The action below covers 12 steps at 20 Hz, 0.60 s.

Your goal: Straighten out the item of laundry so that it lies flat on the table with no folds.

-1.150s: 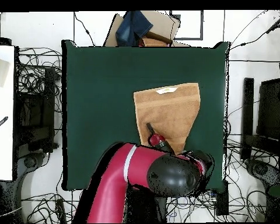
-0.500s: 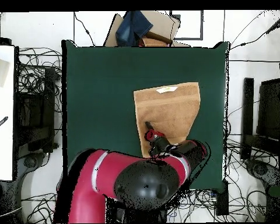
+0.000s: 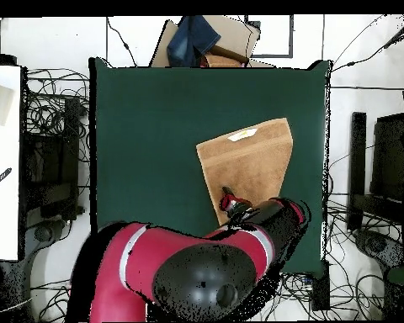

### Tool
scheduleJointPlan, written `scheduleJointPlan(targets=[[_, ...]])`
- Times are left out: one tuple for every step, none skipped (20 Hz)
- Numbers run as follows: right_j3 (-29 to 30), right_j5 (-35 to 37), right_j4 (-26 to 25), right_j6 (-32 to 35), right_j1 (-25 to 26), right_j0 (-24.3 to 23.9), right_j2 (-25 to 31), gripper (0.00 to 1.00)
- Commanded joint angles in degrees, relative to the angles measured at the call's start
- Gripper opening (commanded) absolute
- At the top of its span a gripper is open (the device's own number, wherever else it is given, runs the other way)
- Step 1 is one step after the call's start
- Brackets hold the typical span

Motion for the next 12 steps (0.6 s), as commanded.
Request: scheduleJointPlan(targets=[[-0.9, 7.2, -10.7, 23.4, 0.1, -3.4, 2.8, 0.0], [-1.6, 6.2, -12.4, 25.0, -0.5, -3.5, 2.4, 0.0], [-2.2, 5.2, -14.1, 26.6, -1.0, -3.7, 1.9, 0.0], [-2.5, 4.1, -15.1, 27.3, -1.5, -4.1, 1.8, 0.0], [-2.6, 3.1, -15.6, 27.3, -1.7, -4.7, 2.1, 0.0], [-3.0, 2.6, -15.7, 26.9, -1.7, -5.5, 2.9, 0.0], [-3.2, 2.0, -15.6, 26.1, -1.4, -6.5, 3.9, 0.0], [-3.3, 0.5, -15.2, 25.3, -1.3, -8.1, 5.6, 0.0], [-3.5, -1.0, -14.8, 24.5, -1.2, -9.6, 7.4, 0.0], [-3.7, -3.2, -14.6, 23.5, -0.9, -11.3, 9.3, 0.0], [-4.5, -5.4, -15.1, 23.3, -0.3, -12.9, 11.0, 0.0], [-5.3, -7.7, -15.6, 23.2, 0.3, -14.5, 12.6, 0.0]])
